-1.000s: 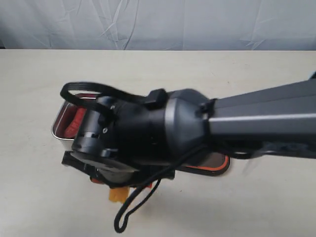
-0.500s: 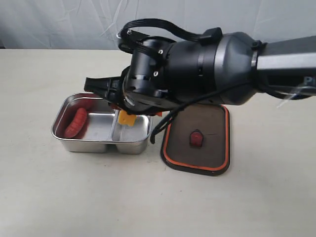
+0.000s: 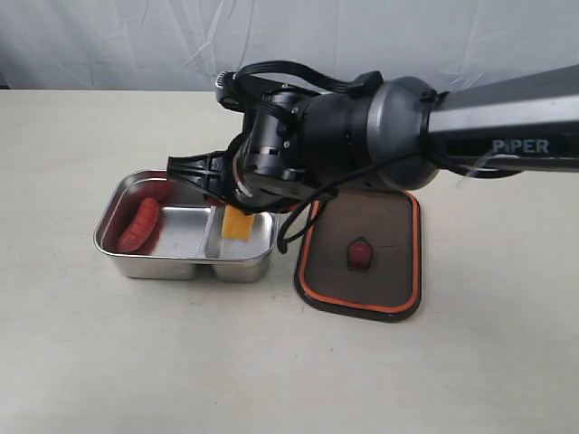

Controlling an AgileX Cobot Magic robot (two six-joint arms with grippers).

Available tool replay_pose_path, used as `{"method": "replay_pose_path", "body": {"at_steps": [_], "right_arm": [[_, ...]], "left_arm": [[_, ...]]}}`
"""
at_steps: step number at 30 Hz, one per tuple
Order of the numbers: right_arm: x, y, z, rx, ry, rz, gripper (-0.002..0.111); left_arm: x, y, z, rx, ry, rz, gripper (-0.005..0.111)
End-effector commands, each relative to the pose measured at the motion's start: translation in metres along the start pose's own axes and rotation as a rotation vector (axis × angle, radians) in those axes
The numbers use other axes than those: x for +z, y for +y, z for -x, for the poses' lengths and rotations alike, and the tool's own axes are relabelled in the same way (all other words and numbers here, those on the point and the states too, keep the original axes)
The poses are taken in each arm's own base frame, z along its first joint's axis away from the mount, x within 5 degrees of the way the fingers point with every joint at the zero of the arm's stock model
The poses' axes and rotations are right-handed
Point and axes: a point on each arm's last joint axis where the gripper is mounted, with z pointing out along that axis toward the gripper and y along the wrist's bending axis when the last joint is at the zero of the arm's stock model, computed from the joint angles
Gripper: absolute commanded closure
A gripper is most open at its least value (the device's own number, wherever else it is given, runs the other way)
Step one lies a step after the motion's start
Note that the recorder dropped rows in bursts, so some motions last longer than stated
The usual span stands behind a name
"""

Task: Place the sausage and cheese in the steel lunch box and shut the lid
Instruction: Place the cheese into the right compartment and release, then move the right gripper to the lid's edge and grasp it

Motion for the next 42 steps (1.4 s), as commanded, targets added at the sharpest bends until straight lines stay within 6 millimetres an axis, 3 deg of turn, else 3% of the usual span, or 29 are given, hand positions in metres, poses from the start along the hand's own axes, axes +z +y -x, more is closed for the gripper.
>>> {"method": "replay_pose_path", "body": {"at_steps": [1, 8, 15, 22, 26, 31, 33, 37, 42], "right_arm": [[0.000, -0.002, 0.003, -0.027, -0.011, -0.004, 0.056], [-0.007, -0.008, 0.006, -0.071, -0.008, -0.079, 0.056], [-0.051, -0.027, 0.022, -0.211, 0.000, -0.259, 0.056], [-0.093, -0.040, 0.028, -0.214, 0.027, -0.316, 0.056], [-0.116, -0.055, 0.018, -0.198, 0.030, -0.280, 0.056], [-0.148, -0.094, -0.011, -0.192, 0.042, -0.265, 0.056], [-0.151, -0.107, -0.021, -0.192, 0.040, -0.261, 0.056], [-0.133, -0.118, -0.040, -0.156, 0.039, -0.270, 0.056], [-0.104, -0.145, -0.029, -0.025, 0.070, -0.304, 0.056]], "left_arm": [[0.000, 0.000, -0.001, -0.002, -0.005, 0.002, 0.107], [0.000, 0.000, -0.001, 0.002, -0.005, 0.003, 0.107], [0.000, 0.000, -0.001, 0.002, -0.005, 0.003, 0.107], [0.000, 0.000, -0.001, 0.004, -0.010, 0.004, 0.107], [0.000, 0.000, -0.001, 0.004, -0.010, 0.004, 0.107], [0.000, 0.000, -0.001, 0.004, -0.010, 0.004, 0.107], [0.000, 0.000, -0.001, 0.006, -0.010, 0.004, 0.107], [-0.001, 0.000, 0.011, -0.055, -0.135, -0.007, 0.107], [-0.002, 0.000, 0.017, -0.140, -0.204, -0.016, 0.107]]}}
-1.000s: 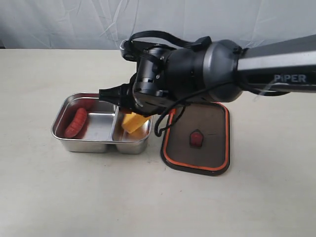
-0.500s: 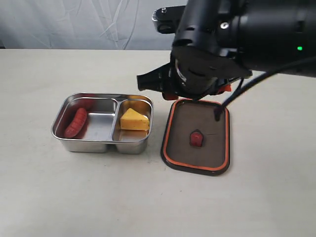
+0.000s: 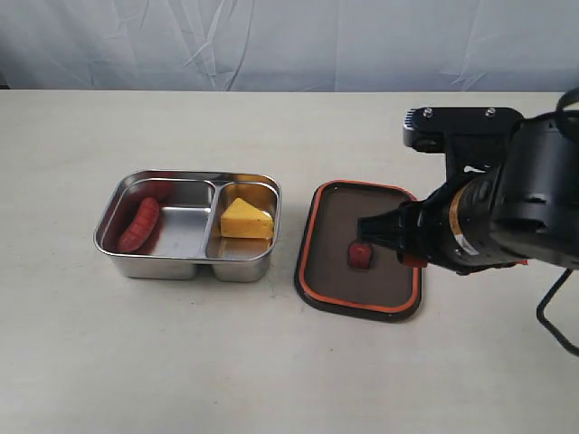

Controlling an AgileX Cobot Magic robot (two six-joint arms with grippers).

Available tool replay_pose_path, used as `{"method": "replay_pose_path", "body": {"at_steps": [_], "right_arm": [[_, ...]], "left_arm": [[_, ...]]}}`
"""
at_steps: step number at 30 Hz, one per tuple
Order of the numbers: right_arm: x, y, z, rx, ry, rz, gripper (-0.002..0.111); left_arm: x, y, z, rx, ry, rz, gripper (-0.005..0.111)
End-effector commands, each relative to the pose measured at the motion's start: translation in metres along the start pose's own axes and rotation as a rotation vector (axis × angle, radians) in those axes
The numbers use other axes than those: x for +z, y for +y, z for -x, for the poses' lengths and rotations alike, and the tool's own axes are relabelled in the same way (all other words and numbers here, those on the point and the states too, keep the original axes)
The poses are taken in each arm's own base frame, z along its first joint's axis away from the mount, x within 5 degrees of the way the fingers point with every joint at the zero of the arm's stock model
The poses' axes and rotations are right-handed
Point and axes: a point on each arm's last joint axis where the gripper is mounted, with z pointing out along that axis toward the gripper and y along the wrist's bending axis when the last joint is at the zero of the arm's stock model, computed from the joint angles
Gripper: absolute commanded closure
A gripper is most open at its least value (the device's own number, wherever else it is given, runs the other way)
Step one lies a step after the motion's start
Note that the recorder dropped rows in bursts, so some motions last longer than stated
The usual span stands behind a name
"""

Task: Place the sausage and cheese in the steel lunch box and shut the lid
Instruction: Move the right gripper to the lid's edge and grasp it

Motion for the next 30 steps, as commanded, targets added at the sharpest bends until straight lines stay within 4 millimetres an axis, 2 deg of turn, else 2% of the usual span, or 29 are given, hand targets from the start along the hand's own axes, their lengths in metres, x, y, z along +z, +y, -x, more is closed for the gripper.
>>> {"method": "replay_pose_path", "body": {"at_steps": [1, 6, 8, 9, 11, 13, 17, 21, 25, 27, 30], "right_arm": [[0.024, -0.015, 0.015, 0.082, 0.012, 0.020, 0.056], [0.054, -0.042, 0.027, 0.144, 0.077, 0.029, 0.056], [0.065, -0.050, 0.028, 0.138, 0.119, 0.032, 0.056], [0.076, -0.055, 0.027, 0.112, 0.158, 0.042, 0.056], [0.091, -0.055, 0.022, 0.076, 0.208, 0.050, 0.056], [0.108, -0.052, 0.015, 0.057, 0.250, 0.044, 0.056], [0.131, -0.044, 0.009, 0.107, 0.261, 0.079, 0.056], [0.137, -0.040, 0.013, 0.116, 0.219, 0.110, 0.056], [0.152, -0.037, 0.017, 0.083, 0.295, 0.065, 0.058], [0.155, -0.036, 0.019, 0.080, 0.315, 0.051, 0.064], [0.156, -0.035, 0.021, 0.079, 0.330, 0.041, 0.087]], "left_arm": [[0.000, 0.000, 0.003, -0.038, -0.044, 0.001, 0.107], [-0.001, 0.000, 0.005, -0.079, -0.067, 0.000, 0.107], [-0.001, 0.000, 0.005, -0.140, -0.074, -0.001, 0.107], [-0.001, 0.001, 0.005, -0.257, -0.074, -0.002, 0.107], [0.000, 0.001, 0.004, -0.427, -0.062, -0.007, 0.107], [0.000, -0.001, 0.002, -0.487, -0.035, -0.014, 0.107], [0.000, -0.004, -0.005, -0.486, 0.049, -0.033, 0.107], [-0.001, -0.004, -0.006, -0.485, 0.060, -0.035, 0.107], [-0.001, -0.004, -0.006, -0.481, 0.060, -0.035, 0.107], [-0.001, -0.005, -0.006, -0.482, 0.062, -0.036, 0.107], [-0.001, -0.005, -0.006, -0.482, 0.062, -0.036, 0.107]]}}
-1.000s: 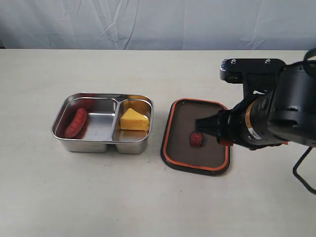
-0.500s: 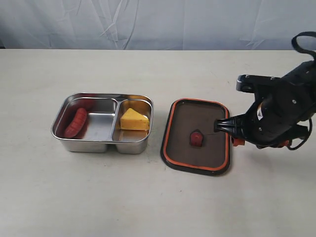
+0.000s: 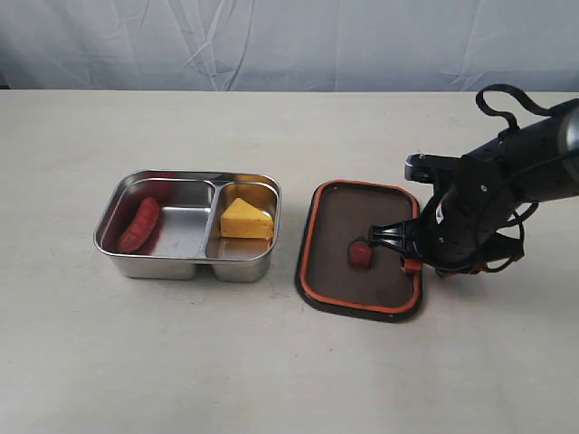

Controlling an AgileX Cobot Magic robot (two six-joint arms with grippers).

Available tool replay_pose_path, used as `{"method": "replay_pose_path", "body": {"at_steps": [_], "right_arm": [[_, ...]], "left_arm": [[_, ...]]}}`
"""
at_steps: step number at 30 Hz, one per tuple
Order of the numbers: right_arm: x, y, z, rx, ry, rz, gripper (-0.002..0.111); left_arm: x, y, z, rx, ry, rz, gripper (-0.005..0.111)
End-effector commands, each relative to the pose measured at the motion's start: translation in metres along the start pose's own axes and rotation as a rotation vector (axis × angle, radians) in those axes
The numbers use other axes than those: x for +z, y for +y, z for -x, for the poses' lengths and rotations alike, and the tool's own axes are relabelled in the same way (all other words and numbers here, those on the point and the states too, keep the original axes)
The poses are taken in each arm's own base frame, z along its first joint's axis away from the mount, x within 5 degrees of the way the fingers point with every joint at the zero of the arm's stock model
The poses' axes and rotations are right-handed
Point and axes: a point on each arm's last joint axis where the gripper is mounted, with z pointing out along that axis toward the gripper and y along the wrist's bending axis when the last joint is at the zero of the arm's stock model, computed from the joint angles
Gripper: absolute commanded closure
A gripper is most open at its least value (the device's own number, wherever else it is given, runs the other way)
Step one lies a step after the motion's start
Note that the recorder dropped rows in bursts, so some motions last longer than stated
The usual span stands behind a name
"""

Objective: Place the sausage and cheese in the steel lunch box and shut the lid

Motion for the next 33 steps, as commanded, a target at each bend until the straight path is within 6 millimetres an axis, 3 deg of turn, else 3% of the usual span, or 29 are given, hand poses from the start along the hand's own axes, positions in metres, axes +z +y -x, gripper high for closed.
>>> {"method": "replay_pose_path", "body": {"at_steps": [1, 2, 3, 11, 17, 23, 28, 33], "right_arm": [[0.004, -0.001, 0.005, -0.003, 0.020, -0.019, 0.095], [0.004, -0.001, 0.005, -0.003, 0.019, -0.018, 0.105], [0.004, -0.001, 0.005, -0.005, 0.019, -0.018, 0.108], [-0.008, -0.004, 0.006, -0.056, 0.006, -0.051, 0.109], [-0.045, -0.004, 0.016, -0.070, -0.115, -0.012, 0.109], [-0.087, -0.006, 0.021, -0.090, -0.247, 0.024, 0.109], [-0.129, -0.008, 0.018, -0.159, -0.360, 0.068, 0.109], [-0.158, -0.008, 0.010, -0.223, -0.413, 0.139, 0.109]], "left_arm": [[0.000, 0.001, -0.002, -0.004, 0.004, 0.003, 0.107], [0.000, 0.001, -0.002, -0.004, 0.004, 0.003, 0.107], [0.000, 0.001, -0.001, -0.004, 0.002, 0.002, 0.107], [0.000, -0.003, -0.005, -0.255, 0.052, -0.031, 0.107], [-0.005, -0.020, -0.009, -0.343, 0.210, -0.132, 0.107], [-0.010, -0.043, 0.004, -0.379, 0.262, -0.294, 0.107], [0.000, -0.057, 0.014, -0.368, 0.366, -0.333, 0.107], [0.023, -0.074, 0.024, -0.329, 0.515, -0.389, 0.107]]}}
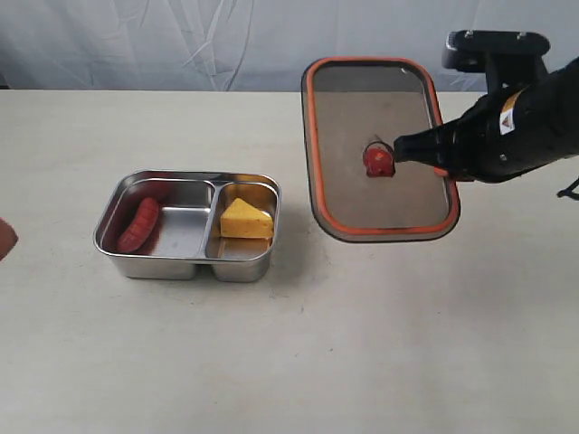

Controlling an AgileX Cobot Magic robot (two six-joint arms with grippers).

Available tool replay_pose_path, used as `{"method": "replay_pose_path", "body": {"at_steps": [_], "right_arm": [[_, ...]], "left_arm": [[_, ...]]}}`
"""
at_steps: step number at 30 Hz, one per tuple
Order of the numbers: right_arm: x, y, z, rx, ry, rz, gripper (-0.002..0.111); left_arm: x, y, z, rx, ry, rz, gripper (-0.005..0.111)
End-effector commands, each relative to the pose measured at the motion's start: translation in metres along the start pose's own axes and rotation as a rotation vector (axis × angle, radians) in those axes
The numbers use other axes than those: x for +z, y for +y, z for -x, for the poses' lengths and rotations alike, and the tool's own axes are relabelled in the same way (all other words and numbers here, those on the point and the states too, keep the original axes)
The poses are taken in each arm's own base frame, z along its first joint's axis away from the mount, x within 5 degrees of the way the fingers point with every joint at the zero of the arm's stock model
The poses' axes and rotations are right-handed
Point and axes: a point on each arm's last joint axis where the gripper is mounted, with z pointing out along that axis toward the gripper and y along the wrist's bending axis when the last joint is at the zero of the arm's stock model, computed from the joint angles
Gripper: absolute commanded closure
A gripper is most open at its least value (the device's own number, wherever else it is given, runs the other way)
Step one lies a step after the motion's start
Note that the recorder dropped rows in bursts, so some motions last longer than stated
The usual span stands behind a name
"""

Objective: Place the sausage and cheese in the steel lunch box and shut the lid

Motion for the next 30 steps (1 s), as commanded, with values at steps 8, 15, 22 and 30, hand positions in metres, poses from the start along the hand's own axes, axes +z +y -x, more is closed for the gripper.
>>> {"method": "replay_pose_path", "body": {"at_steps": [8, 15, 22, 30], "right_arm": [[-0.036, 0.012, 0.000, -0.103, -0.039, 0.181, 0.109], [-0.040, 0.038, -0.004, -0.185, -0.067, 0.277, 0.109], [-0.044, 0.053, -0.007, -0.205, -0.087, 0.325, 0.109], [-0.044, 0.059, -0.008, -0.178, -0.079, 0.354, 0.109]], "left_arm": [[0.057, -0.027, 0.036, 0.026, 0.280, -0.196, 0.063], [0.085, -0.024, 0.045, -0.014, 0.377, -0.323, 0.054], [0.095, -0.016, 0.043, 0.030, 0.419, -0.356, 0.054], [0.098, -0.013, 0.045, 0.067, 0.397, -0.325, 0.054]]}}
